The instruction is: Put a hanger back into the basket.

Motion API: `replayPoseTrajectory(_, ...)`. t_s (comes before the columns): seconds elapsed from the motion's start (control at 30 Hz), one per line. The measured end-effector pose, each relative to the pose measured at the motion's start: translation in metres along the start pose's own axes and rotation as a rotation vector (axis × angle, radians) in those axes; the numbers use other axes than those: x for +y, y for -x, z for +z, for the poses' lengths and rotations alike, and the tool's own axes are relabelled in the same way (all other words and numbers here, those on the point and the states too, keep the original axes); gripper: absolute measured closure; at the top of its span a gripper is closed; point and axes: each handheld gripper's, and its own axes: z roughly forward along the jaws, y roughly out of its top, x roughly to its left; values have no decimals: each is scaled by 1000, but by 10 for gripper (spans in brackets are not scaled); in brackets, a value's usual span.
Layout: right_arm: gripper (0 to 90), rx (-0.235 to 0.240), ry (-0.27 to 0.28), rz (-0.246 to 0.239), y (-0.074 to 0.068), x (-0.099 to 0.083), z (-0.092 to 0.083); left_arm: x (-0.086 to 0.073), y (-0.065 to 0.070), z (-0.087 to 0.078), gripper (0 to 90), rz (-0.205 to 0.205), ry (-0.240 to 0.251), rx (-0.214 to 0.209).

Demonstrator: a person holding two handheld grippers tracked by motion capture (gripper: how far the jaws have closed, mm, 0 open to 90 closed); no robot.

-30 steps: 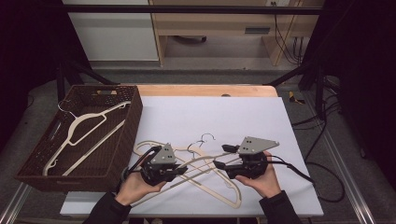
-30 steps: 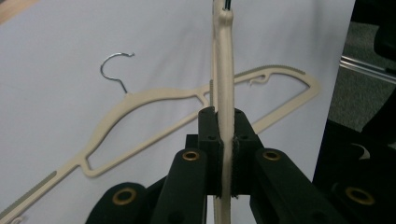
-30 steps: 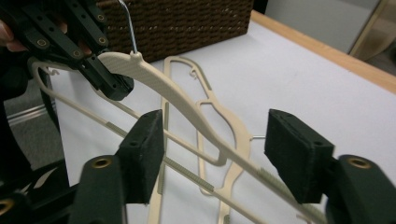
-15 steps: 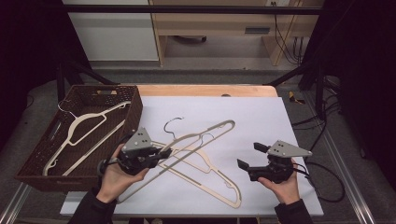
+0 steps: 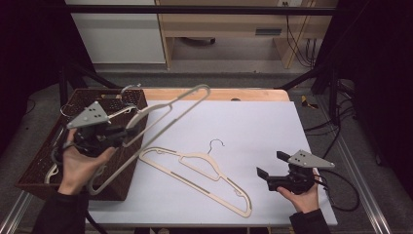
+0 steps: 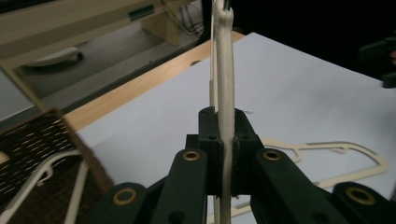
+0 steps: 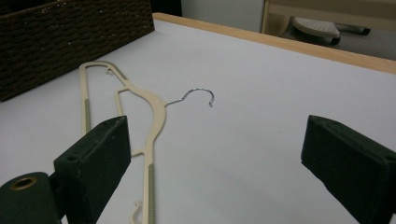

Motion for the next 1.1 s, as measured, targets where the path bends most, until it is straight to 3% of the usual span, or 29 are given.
replayPoseTrajectory(0.2, 84, -5, -5, -3, 1, -1, -1, -9, -48, -16, 859, -50, 4, 58)
replayPoseTrajectory(0.33, 82, -4, -7, -4, 1, 0, 0, -18, -72, -24, 859, -76, 4, 86)
replayPoseTrajectory(0.73, 79, -9, -8, -5, 1, 0, 1, -38, -112, -28, 859, -96, -33, 112)
replayPoseTrajectory(0.87, 79, -8, -15, -7, 1, -1, 2, -49, -128, -27, 859, -100, -62, 145)
replayPoseTrajectory(1.1, 80, -5, -20, -7, 1, -1, 3, -72, -150, -33, 859, -144, -86, 173)
